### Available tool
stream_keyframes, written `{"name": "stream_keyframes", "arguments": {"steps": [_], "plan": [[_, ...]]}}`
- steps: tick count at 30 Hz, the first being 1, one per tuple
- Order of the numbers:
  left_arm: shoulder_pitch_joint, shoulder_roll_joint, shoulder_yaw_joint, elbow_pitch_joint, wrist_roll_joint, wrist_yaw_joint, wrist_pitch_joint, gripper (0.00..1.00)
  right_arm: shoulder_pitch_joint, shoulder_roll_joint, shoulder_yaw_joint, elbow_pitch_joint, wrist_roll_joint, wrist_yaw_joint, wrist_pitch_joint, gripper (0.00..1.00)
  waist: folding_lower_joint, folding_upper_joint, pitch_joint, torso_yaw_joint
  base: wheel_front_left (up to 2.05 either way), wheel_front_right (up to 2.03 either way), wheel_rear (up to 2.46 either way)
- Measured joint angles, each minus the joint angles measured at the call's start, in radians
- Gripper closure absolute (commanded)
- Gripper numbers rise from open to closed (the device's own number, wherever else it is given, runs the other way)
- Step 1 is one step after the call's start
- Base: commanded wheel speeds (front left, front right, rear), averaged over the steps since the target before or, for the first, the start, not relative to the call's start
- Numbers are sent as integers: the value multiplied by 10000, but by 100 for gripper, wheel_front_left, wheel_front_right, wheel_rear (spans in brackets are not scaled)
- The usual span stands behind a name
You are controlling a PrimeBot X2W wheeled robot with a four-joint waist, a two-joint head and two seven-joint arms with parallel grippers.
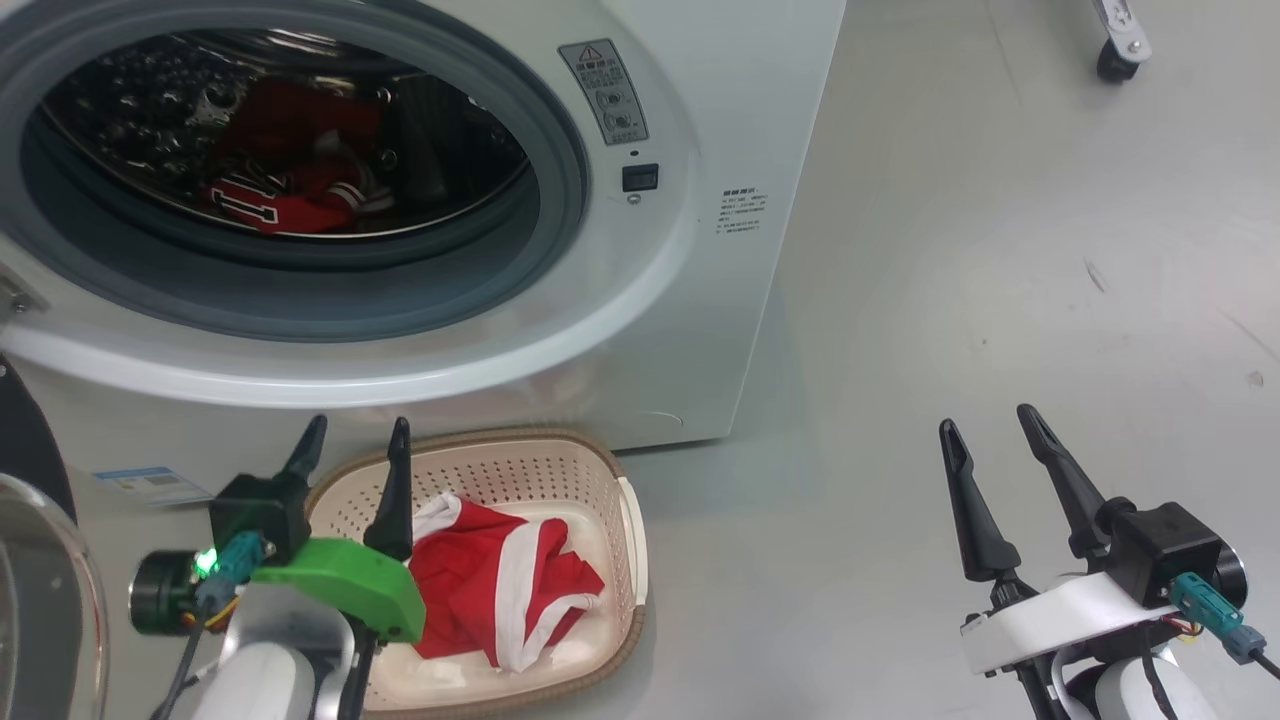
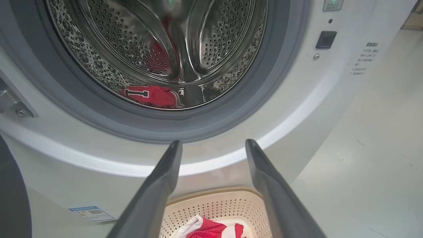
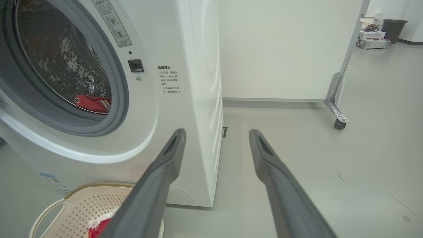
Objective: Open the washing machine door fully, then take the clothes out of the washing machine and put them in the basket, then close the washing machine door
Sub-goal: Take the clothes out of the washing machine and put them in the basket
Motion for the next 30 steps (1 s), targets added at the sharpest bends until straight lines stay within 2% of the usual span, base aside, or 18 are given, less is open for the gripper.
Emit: {"name": "stream_keyframes", "arguments": {"steps": [16, 21, 25, 30], "plan": [[-3440, 1097, 217, 790, 965, 0, 1743, 0, -999, 194, 318, -146, 107, 347, -98, 0, 0, 0, 2028, -837, 0, 0, 0], [-4470, 1478, 663, 1143, 1060, 0, 2203, 0, -1504, 301, 508, -88, 125, 453, -217, 0, 0, 0, 2678, -1183, 0, 0, 0], [-5210, 2033, 1007, 1791, 1191, 0, 2650, 0, -2032, 384, 640, 113, 201, 556, -364, 0, 1, 0, 3186, -1618, 0, 0, 0], [-6044, 2460, 1151, 2209, 1480, 2, 3085, 0, -2216, 462, 780, 359, 290, 616, -474, 0, 1, 0, 3588, -2020, 0, 0, 0]]}}
